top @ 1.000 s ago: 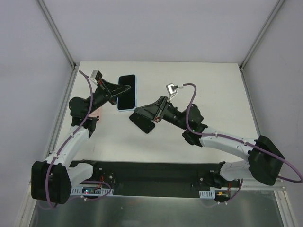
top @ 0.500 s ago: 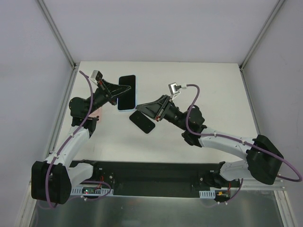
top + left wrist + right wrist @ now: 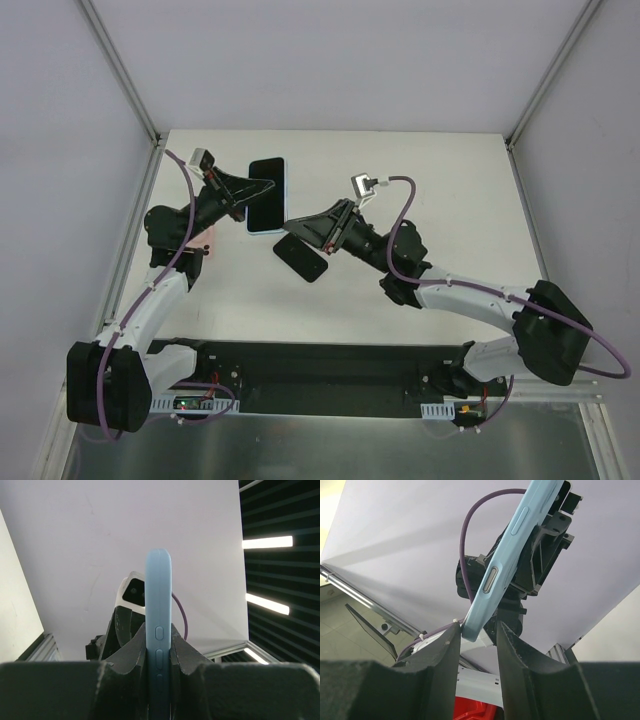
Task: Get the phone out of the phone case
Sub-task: Remove the phone case from the phone.
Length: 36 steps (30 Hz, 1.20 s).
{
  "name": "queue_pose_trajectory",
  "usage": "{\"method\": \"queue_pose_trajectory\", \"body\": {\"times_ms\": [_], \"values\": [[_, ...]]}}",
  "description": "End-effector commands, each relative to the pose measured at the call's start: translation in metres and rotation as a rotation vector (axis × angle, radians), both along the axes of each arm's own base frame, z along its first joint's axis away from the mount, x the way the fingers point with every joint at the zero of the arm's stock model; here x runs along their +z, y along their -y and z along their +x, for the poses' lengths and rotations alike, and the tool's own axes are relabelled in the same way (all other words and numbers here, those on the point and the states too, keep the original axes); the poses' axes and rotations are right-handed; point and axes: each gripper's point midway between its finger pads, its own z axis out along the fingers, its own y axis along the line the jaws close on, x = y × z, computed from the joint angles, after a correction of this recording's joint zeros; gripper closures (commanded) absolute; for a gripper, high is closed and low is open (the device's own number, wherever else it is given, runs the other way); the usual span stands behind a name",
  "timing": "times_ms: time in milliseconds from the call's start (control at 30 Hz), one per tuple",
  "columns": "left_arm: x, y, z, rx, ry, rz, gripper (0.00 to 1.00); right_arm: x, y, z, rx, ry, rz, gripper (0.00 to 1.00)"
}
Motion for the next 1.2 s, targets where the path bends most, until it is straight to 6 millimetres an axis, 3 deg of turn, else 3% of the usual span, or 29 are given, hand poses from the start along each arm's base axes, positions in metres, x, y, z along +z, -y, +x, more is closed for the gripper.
{"method": "queue_pose_trajectory", "body": {"times_ms": [0, 133, 167, 200, 400, 600, 933, 1167], "values": [[0.026, -0.007, -0.017, 0.016, 0.114, -0.039, 1.00, 0.038, 0.002, -0.010, 0.026, 0.072, 0.100, 0.65], [0.026, -0.008, -0.016, 0.021, 0.114, -0.041, 1.00, 0.041, 0.002, -0.010, 0.034, 0.073, 0.117, 0.82], [0.026, -0.009, -0.016, 0.020, 0.109, -0.041, 1.00, 0.041, 0.001, -0.010, 0.034, 0.070, 0.118, 0.93], [0.026, -0.009, -0.017, 0.022, 0.109, -0.042, 1.00, 0.041, 0.000, -0.011, 0.037, 0.069, 0.122, 0.98], [0.020, -0.011, -0.013, 0.036, 0.071, -0.059, 1.00, 0.051, 0.002, -0.011, 0.037, 0.094, 0.162, 0.99], [0.011, -0.021, -0.003, 0.049, -0.023, -0.186, 1.00, 0.065, 0.009, -0.017, 0.007, 0.186, 0.175, 0.99], [0.047, -0.033, -0.007, 0.034, -0.015, -0.328, 1.00, 0.061, 0.008, -0.021, 0.034, 0.258, 0.250, 0.98], [0.069, -0.038, -0.016, 0.014, 0.013, -0.374, 1.00, 0.056, -0.004, -0.026, 0.087, 0.310, 0.230, 0.99]]}}
